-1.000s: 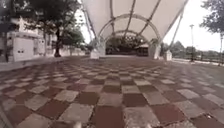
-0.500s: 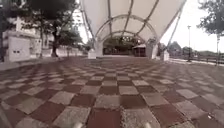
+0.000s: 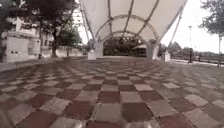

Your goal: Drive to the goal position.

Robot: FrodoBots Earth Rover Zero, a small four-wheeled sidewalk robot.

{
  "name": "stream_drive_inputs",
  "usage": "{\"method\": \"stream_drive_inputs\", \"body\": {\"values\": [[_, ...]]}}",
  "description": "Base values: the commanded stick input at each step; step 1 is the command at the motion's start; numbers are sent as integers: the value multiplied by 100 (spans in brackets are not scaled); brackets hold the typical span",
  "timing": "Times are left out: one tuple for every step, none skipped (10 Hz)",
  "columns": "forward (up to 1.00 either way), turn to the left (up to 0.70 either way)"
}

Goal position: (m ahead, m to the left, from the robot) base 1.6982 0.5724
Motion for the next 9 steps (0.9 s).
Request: {"method": "stream_drive_inputs", "body": {"values": [[50,0],[50,0],[50,0],[50,0],[50,0],[50,0],[50,0],[50,0],[50,0]]}}
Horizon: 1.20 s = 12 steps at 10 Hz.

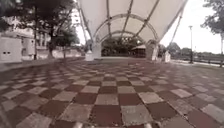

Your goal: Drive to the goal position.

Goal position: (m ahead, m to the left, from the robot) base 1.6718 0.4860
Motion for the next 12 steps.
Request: {"method": "stream_drive_inputs", "body": {"values": [[50,0],[50,0],[50,0],[50,0],[50,0],[50,0],[50,0],[50,0],[50,0],[50,0],[50,0],[50,0]]}}
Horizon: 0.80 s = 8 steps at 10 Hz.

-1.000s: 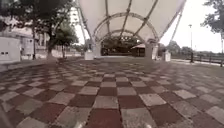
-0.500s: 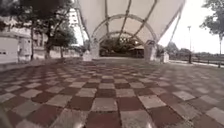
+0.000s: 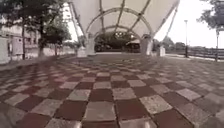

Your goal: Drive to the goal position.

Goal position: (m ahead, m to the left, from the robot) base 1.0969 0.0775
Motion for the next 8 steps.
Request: {"method": "stream_drive_inputs", "body": {"values": [[50,0],[50,0],[50,0],[50,0],[50,0],[50,0],[50,0],[50,0]]}}
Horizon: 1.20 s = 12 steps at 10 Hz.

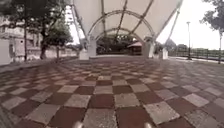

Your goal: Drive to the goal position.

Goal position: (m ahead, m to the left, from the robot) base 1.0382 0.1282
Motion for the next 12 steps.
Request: {"method": "stream_drive_inputs", "body": {"values": [[50,0],[50,0],[50,0],[50,0],[50,0],[50,0],[50,0],[50,0],[50,0],[50,0],[50,0],[50,0]]}}
